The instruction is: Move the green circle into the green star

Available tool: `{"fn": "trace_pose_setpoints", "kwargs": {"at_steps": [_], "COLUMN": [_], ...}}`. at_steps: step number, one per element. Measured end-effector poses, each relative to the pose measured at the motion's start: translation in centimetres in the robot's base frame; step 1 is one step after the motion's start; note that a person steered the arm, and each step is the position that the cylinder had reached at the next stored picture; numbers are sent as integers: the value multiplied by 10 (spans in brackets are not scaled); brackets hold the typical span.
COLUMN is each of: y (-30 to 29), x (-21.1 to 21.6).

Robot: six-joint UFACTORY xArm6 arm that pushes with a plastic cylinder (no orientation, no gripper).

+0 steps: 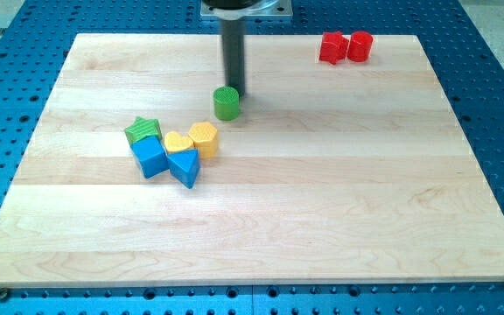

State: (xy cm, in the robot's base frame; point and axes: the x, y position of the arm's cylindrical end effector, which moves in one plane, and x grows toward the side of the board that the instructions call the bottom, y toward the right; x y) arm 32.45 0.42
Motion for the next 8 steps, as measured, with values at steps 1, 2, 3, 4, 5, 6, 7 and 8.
{"fn": "trace_pose_setpoints", "kwargs": {"at_steps": [1, 2, 3, 4, 5, 6, 7, 8], "y": [0, -46, -49, -58, -62, -75, -93, -98], "x": [24, 56, 45, 46, 53, 54, 59, 62]}}
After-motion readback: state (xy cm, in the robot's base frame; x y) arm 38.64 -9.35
